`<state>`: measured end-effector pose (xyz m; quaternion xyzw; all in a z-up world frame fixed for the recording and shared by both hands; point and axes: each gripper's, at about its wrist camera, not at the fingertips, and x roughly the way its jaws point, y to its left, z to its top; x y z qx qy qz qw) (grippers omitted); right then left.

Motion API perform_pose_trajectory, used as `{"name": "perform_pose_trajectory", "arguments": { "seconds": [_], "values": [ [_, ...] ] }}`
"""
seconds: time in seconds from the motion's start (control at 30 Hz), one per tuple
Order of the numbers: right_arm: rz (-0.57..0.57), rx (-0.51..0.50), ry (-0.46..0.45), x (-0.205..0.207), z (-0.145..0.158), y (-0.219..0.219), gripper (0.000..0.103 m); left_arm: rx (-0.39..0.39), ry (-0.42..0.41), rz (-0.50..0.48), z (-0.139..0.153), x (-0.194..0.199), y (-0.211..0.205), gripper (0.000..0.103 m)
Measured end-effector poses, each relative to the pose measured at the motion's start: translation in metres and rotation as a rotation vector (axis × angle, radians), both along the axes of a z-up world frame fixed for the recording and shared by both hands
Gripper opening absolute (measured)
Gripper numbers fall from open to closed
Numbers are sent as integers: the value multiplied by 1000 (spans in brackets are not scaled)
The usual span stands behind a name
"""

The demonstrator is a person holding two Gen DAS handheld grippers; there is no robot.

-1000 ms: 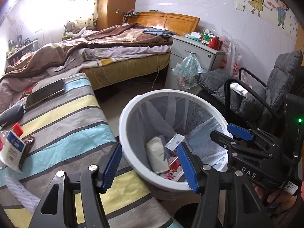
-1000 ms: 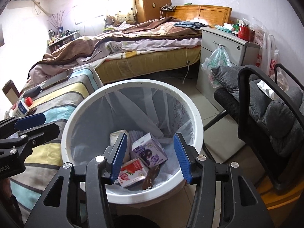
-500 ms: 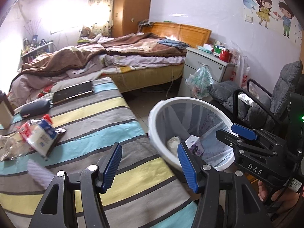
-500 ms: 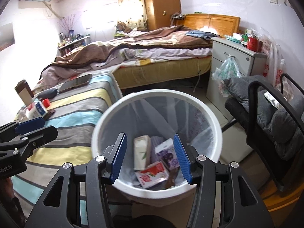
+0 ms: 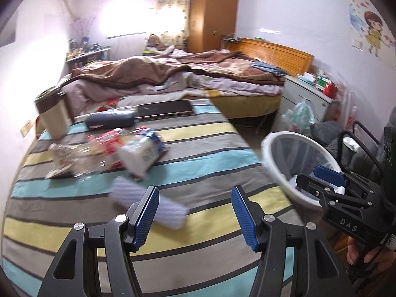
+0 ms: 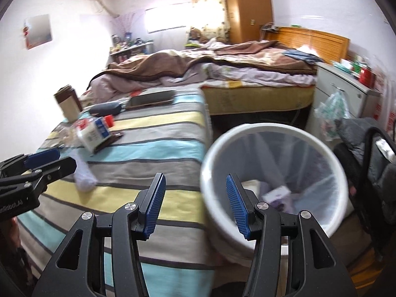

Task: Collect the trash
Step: 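Move both tools back toward the trash on the bed, then grasp the white foam mesh sleeve with the right gripper while the left gripper grasps the clear red-label bottle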

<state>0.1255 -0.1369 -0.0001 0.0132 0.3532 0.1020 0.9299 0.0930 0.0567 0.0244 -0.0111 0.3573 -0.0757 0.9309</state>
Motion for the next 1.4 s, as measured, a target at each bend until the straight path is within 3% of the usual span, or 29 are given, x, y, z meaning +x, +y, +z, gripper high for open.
{"name": "perform_pose_trajectory", "arguments": {
  "seconds": [0.6, 0.77, 0.9, 1.07, 1.27, 1.3, 1.4],
  "values": [
    [262, 9, 36, 4, -8, 96, 53, -13, 12, 210, -10, -21, 114, 60],
    [327, 6, 44, 11, -11, 122, 53, -23, 23, 214, -16, -15, 130, 60],
    [376, -36, 69, 21, -18, 145, 61, -24, 38, 222, -20, -4, 143, 60],
    [425, -88, 93, 27, -25, 164, 61, -31, 53, 212, -23, 12, 155, 64],
    [402, -88, 133, 36, -32, 164, 61, -25, 53, 186, -22, 32, 162, 64],
    [397, -89, 140, 37, -32, 164, 61, -26, 49, 181, -21, 36, 162, 64],
    [380, -88, 143, 37, -33, 163, 40, -28, 43, 166, -18, 46, 162, 64]
  ]
}}
